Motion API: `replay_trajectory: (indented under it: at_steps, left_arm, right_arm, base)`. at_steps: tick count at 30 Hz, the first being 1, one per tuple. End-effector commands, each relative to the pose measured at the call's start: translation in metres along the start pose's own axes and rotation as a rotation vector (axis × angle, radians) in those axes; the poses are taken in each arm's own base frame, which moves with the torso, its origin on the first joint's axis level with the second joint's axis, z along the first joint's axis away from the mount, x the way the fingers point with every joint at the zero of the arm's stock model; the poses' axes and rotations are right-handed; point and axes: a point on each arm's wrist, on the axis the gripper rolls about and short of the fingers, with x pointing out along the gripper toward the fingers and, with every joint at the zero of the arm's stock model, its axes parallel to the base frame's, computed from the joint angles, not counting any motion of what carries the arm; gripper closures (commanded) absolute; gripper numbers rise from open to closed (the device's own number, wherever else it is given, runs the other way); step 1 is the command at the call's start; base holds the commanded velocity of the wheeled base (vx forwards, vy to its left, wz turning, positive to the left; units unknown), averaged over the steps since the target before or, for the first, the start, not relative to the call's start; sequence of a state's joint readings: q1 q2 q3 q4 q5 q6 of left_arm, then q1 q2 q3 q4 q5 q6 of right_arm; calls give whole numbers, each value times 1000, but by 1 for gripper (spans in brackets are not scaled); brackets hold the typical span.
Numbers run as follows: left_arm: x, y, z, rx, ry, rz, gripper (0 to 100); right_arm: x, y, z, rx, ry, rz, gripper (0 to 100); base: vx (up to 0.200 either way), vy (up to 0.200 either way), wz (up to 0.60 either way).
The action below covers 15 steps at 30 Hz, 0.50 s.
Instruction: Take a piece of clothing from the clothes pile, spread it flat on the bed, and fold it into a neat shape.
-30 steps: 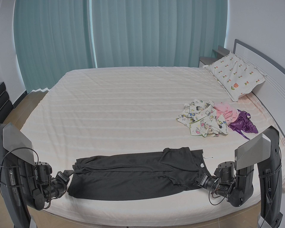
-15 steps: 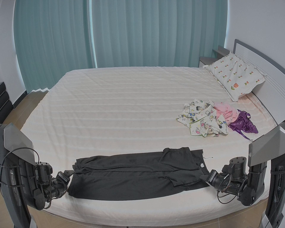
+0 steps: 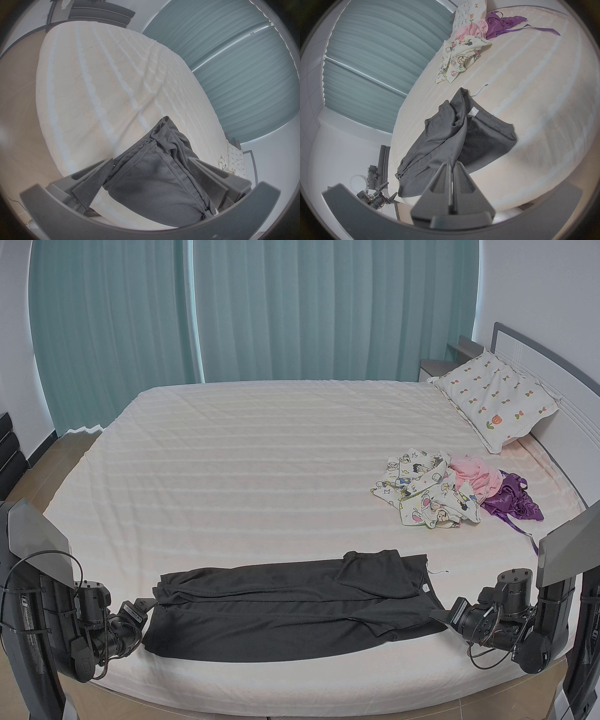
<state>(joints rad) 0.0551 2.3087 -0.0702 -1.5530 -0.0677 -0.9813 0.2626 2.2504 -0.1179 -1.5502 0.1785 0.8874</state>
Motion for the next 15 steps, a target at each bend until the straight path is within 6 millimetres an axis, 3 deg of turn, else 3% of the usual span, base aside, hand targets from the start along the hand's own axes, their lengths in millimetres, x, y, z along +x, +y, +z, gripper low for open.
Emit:
replay_trajectory:
  at_steps: [1,6,10,11,15]
  left_arm:
    - [0,-1,1,1,-9,-14,0]
    - [0,-1,1,1,-9,-14,0]
    - [0,-1,1,1,-9,-14,0]
    - [0,-1,1,1,-9,-14,0]
    - [0,-1,1,1,-9,-14,0]
  right_arm:
    - [-8,1,-3,-4,15,-1,100]
    - [-14,2,-12,-33,67,13,100]
    - [-10,-7,-9,-39,66,-26,100]
    - [-7,-19,-6,-50,62,-67,0]
    - [-1,-35,-9,-114,90,-122,0]
  base:
    - [0,0,0]
    - [0,0,0]
    - [0,0,0]
    - [0,0,0]
    - [0,0,0]
